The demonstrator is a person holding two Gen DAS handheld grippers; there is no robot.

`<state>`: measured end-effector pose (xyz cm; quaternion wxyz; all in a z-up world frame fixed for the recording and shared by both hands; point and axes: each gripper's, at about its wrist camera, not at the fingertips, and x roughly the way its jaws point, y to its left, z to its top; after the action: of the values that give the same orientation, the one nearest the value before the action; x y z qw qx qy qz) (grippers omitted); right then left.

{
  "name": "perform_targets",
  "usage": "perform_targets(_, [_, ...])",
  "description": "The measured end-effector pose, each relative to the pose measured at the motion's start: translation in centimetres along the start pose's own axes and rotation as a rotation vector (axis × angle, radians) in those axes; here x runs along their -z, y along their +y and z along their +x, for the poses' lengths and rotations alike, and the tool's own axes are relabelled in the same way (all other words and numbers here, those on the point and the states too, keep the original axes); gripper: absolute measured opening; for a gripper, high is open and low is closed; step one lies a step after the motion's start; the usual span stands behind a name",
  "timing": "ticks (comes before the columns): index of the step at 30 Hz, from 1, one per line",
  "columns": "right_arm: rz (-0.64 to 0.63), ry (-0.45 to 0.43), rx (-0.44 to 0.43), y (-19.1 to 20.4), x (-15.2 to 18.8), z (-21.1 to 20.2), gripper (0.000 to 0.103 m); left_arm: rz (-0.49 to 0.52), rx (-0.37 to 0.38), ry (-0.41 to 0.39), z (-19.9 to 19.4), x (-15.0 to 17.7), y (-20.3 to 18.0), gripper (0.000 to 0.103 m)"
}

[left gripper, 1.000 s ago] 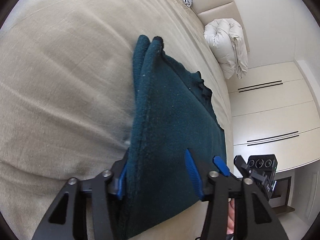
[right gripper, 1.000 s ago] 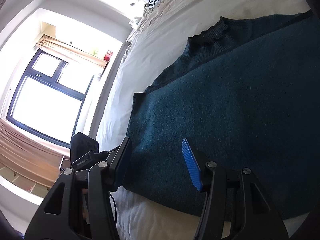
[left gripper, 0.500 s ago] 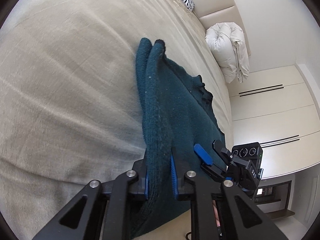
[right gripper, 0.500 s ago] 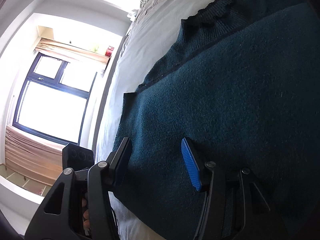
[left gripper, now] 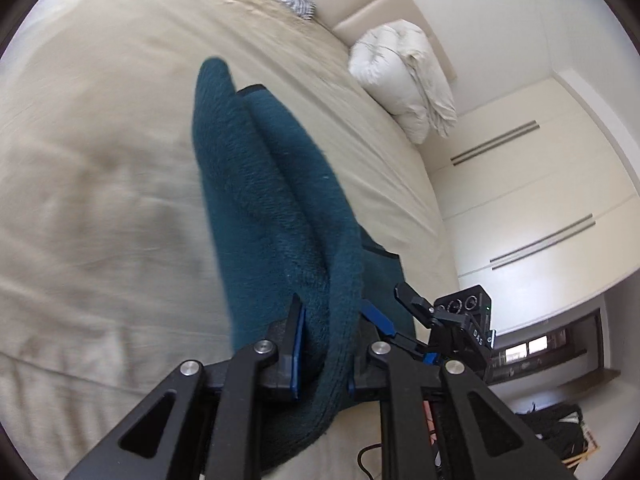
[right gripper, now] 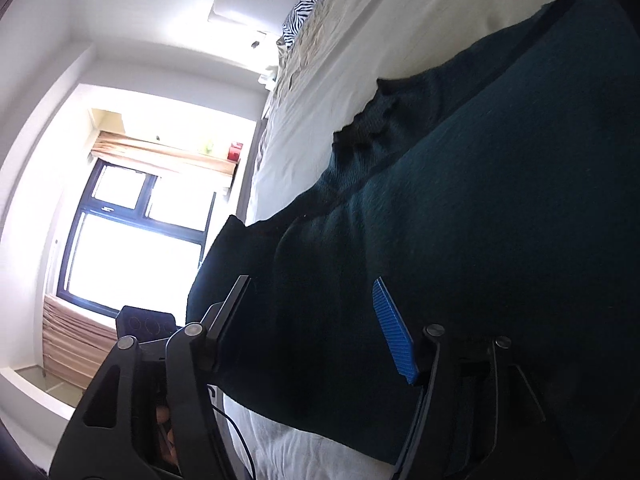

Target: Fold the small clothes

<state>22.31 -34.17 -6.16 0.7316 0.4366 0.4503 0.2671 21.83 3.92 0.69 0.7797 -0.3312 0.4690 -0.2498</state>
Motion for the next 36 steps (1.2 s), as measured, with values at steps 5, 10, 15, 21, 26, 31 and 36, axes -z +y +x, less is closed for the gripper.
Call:
perform_targets(5, [0.075, -0.05, -0.061, -2.8, -1.8, -3.6, 0.068, 0.069, 0.018, 0.09, 6.4, 1.0, -4.4, 0.016])
perform_targets(10, [0.145, -0.057, -0.078, -5.8, -3.0, -5.0, 0.07, 0.111, 0.007, 0.168, 13.3, 2.9, -5.9, 0.018])
perform_targets(15, [0.144, -0.04, -0.068, -6.6, -3.3, -4.9, 0.07, 0.129, 0.069, 0.218, 14.6, 4.6, -6.0, 0.056])
perform_targets(21, [0.112, -0.025, -0.02, -5.9, -3.1, -4.7, 0.07, 0.18, 0.107, 0.097, 8.8, 4.5, -6.0, 0.071])
perform_targets(26, [0.013, 0.013, 0.129, -4.0, -2.0, -3.8, 0.07, 0.122, 0.084, 0.023, 5.4, 4.6, -2.2, 0.071])
perform_targets(31, [-0.042, 0.057, 0.185, -3.0, -1.3, -2.3, 0.069, 0.064, 0.09, 0.026, 6.0, 5.1, -0.7, 0.071])
perform_targets(36, [-0.036, 0.06, 0.243, -3.1, -1.4, -1.8, 0.066, 0.086, 0.084, 0.024, 5.8, 5.2, -0.9, 0.071])
